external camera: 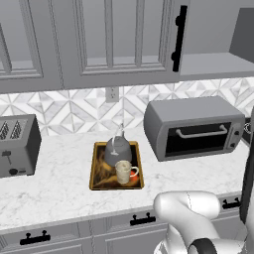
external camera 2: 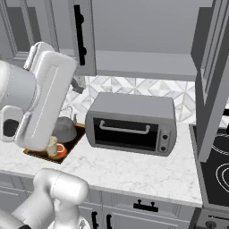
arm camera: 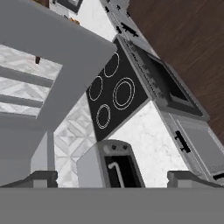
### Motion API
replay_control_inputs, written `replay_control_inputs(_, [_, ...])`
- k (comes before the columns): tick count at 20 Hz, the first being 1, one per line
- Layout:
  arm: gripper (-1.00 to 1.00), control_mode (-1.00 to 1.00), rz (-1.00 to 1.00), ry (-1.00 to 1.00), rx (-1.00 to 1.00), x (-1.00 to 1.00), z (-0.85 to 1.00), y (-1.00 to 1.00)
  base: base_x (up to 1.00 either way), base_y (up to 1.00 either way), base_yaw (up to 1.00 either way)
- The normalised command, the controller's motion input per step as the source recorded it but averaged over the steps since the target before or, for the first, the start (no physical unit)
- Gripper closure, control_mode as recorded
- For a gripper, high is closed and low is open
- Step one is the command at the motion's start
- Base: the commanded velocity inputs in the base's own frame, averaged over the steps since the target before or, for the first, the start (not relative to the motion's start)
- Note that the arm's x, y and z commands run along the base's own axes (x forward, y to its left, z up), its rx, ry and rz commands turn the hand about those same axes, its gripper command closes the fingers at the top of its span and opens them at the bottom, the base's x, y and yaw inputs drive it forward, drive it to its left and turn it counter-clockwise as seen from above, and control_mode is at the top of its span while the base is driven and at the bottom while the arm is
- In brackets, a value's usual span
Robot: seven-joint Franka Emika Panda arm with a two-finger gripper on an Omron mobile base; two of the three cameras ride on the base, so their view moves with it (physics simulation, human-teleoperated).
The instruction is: Pick the kettle from the counter and place it on the tray. Then pick the mug from the cabinet and place it on the tray. Then close the cabinet doors.
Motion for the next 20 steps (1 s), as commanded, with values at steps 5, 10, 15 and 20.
replay_control_inputs(5, [-1.0,-1.0,0.0,-0.01,0.0,0.03,-0.2,-0.84,0.0,0.0,0.0])
replay_control_inputs(10, [-1.0,-1.0,-0.09,0.0,-0.01,0.15,-0.21,-0.78,0.0,0.0,0.0])
replay_control_inputs(15, [-1.0,-1.0,-0.2,-0.18,-0.06,-0.03,-0.3,-0.59,0.0,0.0,0.0])
replay_control_inputs(20, [-1.0,-1.0,-0.33,-0.34,-0.11,-0.15,-0.07,-0.31,0.0,0.0,0.0])
